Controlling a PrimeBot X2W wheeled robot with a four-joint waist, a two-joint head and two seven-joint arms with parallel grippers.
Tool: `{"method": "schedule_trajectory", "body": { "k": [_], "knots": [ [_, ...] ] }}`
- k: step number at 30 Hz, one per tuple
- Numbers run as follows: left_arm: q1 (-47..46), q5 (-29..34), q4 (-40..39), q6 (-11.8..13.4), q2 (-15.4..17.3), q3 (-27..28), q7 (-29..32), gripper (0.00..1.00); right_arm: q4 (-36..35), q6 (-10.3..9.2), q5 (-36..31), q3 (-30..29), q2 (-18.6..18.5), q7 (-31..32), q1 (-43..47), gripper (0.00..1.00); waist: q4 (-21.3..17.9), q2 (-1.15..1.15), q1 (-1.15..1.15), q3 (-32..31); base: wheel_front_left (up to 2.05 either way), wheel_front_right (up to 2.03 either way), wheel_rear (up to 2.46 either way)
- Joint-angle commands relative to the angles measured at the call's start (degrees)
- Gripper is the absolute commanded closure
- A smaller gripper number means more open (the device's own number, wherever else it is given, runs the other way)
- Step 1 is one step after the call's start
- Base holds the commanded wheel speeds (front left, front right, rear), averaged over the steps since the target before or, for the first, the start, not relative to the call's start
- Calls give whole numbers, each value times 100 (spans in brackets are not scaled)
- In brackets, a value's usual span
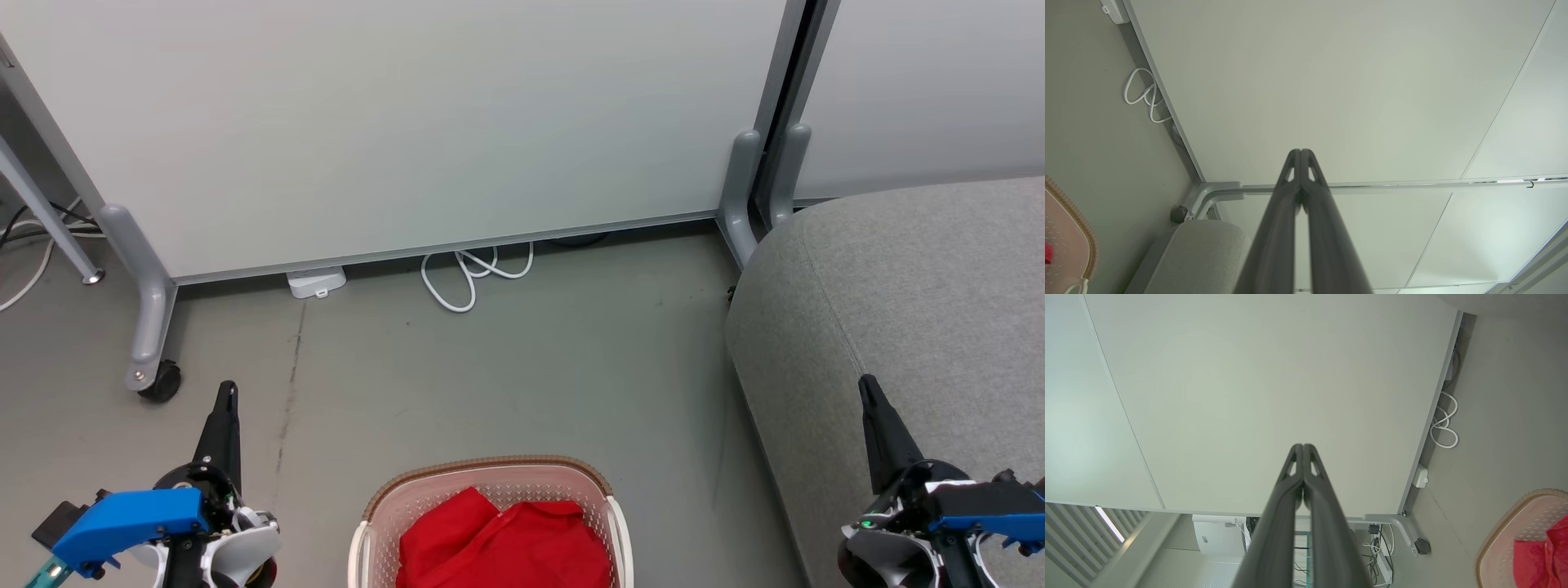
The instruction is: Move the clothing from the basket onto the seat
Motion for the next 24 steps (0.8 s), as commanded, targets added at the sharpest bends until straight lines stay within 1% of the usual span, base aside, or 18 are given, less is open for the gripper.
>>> {"method": "schedule_trajectory", "body": {
  "k": [1,24],
  "knots": [
    [-55,-15,-26,-22,-1,7,18,100,-14,2,17,-4,-27,9,-64,100,0,0,0,0,0,0,0],
    [-56,-14,-25,-22,-1,6,17,100,-14,2,17,-4,-27,9,-64,100,0,0,0,0,0,0,0]
  ]
}}
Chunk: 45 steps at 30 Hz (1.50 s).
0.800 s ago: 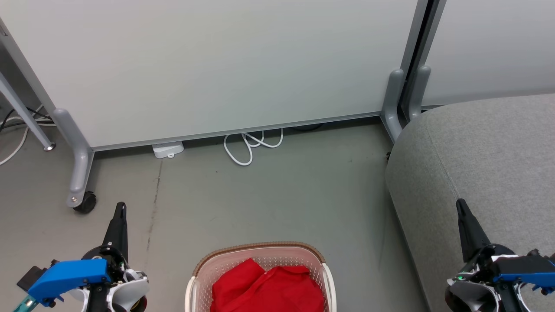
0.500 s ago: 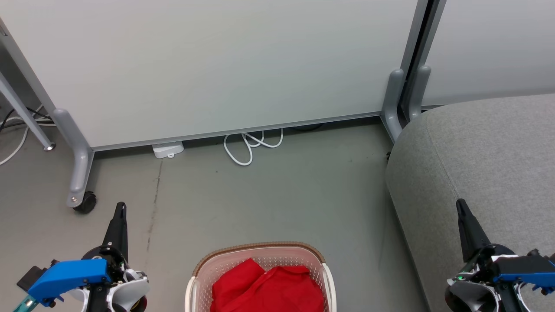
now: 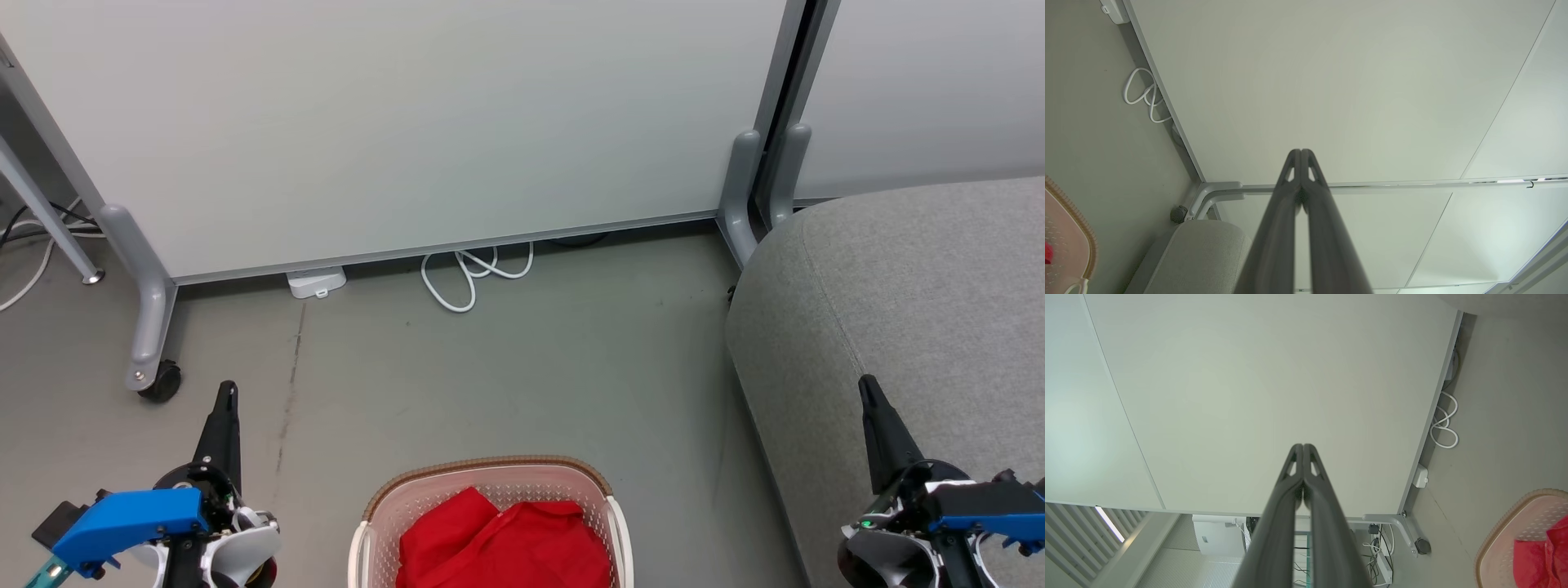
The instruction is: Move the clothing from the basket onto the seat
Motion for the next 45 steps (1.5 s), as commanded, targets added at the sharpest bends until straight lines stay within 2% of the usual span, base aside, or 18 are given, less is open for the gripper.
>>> {"method": "schedule_trajectory", "body": {
  "k": [1,3,4,13,19,28,36,45],
  "knots": [
    [-56,-13,-24,-22,-1,6,17,100,-14,2,17,-4,-27,9,-64,100,0,0,0,0,0,0,0],
    [-56,-12,-24,-22,-1,6,18,100,-14,2,17,-4,-27,9,-64,100,0,0,0,0,0,0,0],
    [0,1,0,0,0,0,-2,0,0,0,0,0,0,0,0,0,0,0,0,0,0,0,0],
    [179,116,176,1,-31,-74,-150,0,187,-9,-155,43,34,-146,161,0,2,0,0,6,0,0,0],
    [121,448,135,0,-26,-102,-321,0,139,-8,-468,75,29,-316,141,0,5,0,0,16,0,0,0],
    [59,1233,27,-1,-21,-117,-530,0,20,-7,-1168,150,22,-527,101,0,11,0,0,32,0,0,0],
    [21,2320,-174,121,-15,-278,-744,0,-140,-5,-2221,319,15,-742,64,0,18,0,0,46,0,0,0],
    [-2,3319,-300,269,-11,-500,-918,0,-217,-4,-3102,430,9,-916,56,0,28,0,0,59,0,0,0]
  ]
}}
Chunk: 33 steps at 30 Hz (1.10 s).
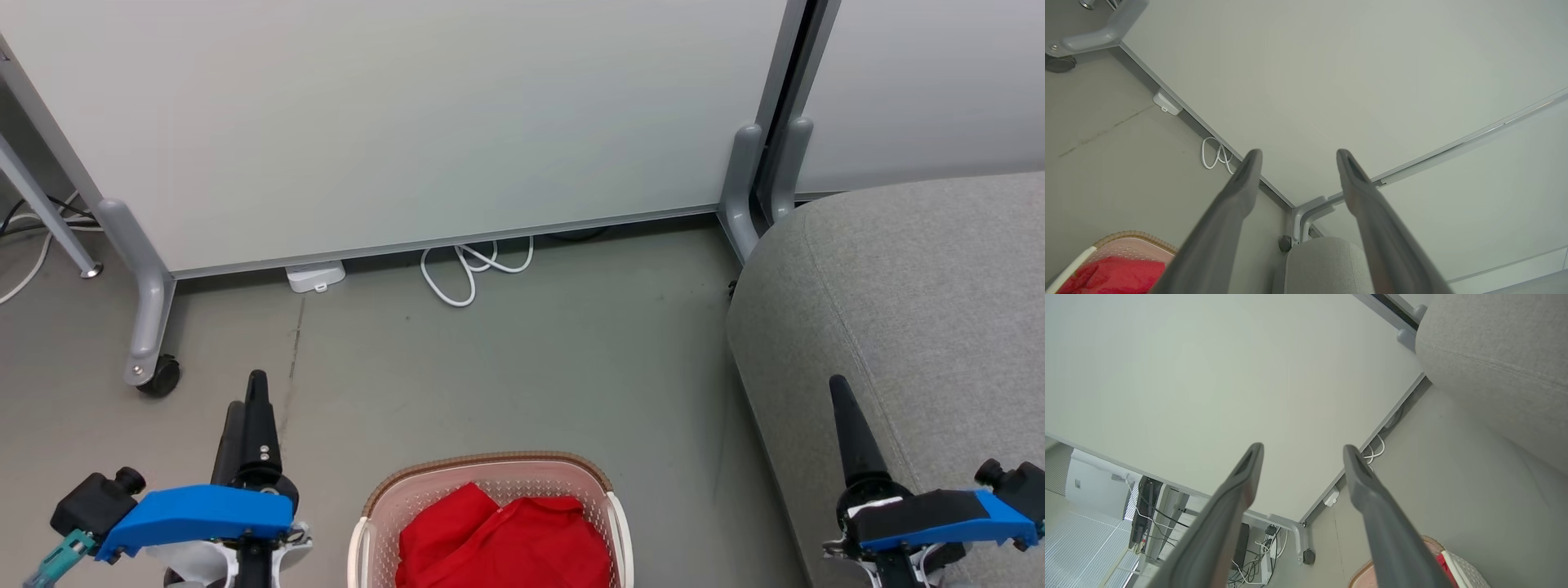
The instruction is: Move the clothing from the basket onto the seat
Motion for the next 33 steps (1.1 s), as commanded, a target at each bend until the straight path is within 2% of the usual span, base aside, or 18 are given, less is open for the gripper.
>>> {"method": "schedule_trajectory", "body": {
  "k": [1,18,33],
  "knots": [
    [-166,238,-114,35,45,-55,-64,0,-106,6,-231,16,-40,-63,-149,0,1,0,0,2,0,0,0],
    [-208,2080,-80,165,57,-412,-384,0,-63,9,-1956,212,-51,-388,-165,0,8,0,0,16,0,0,0],
    [-211,3166,-23,190,102,-677,-630,0,20,11,-3041,299,-60,-633,-160,0,31,0,0,7,0,0,0]
  ]
}}
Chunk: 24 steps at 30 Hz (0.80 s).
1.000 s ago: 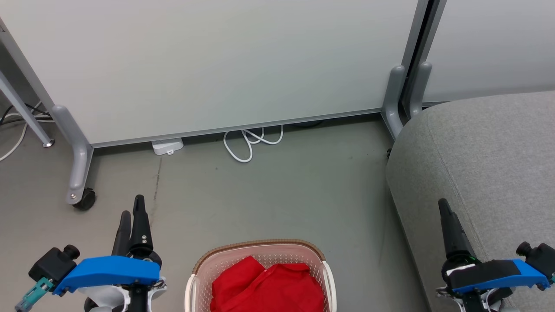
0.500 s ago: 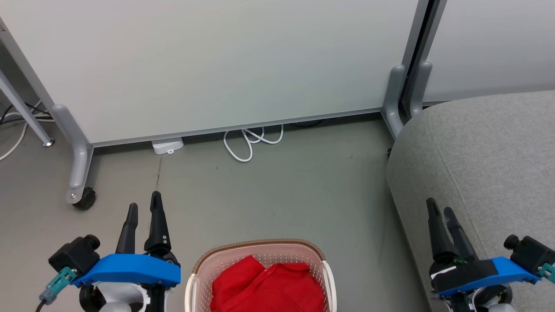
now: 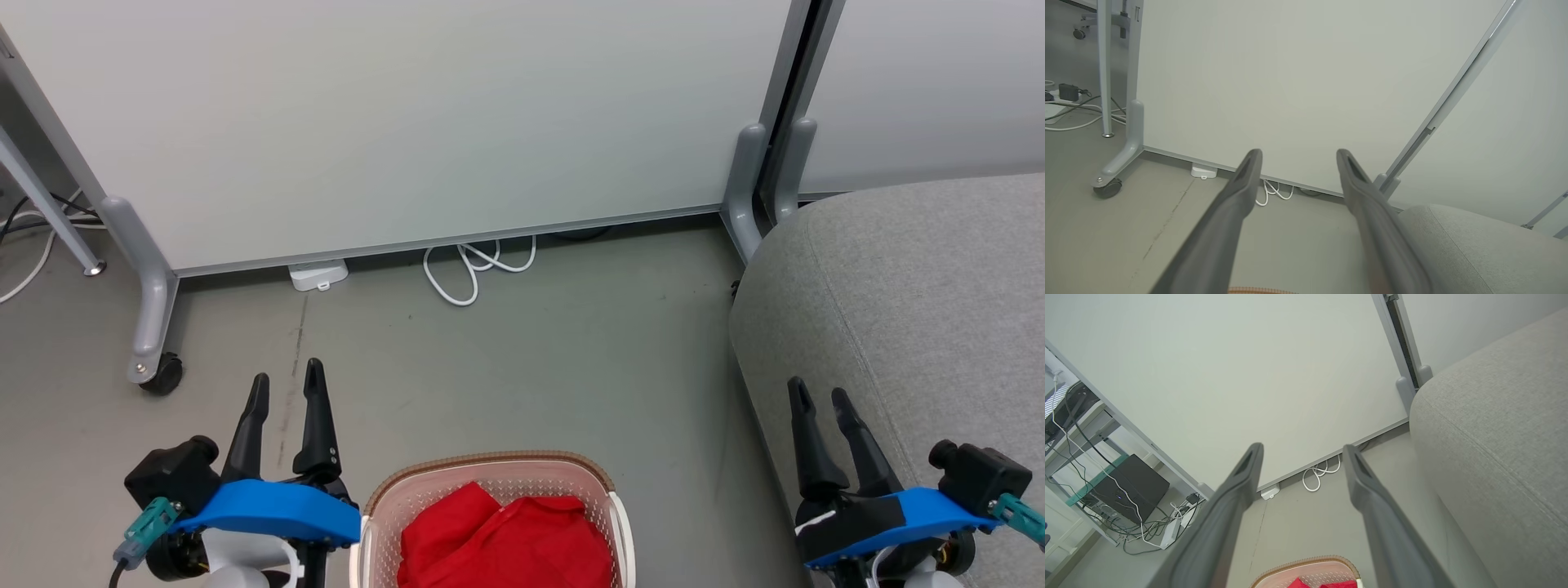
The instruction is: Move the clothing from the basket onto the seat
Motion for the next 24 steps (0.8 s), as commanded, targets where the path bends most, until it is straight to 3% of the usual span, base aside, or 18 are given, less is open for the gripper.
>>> {"method": "schedule_trajectory", "body": {
  "k": [1,24],
  "knots": [
    [-135,184,-39,8,34,-47,-62,0,-39,10,-194,21,-47,-68,-102,0,1,0,0,-2,0,0,0],
    [-154,1361,46,-74,40,-259,-378,0,8,13,-1463,131,-57,-383,-97,0,24,0,0,9,0,0,0]
  ]
}}
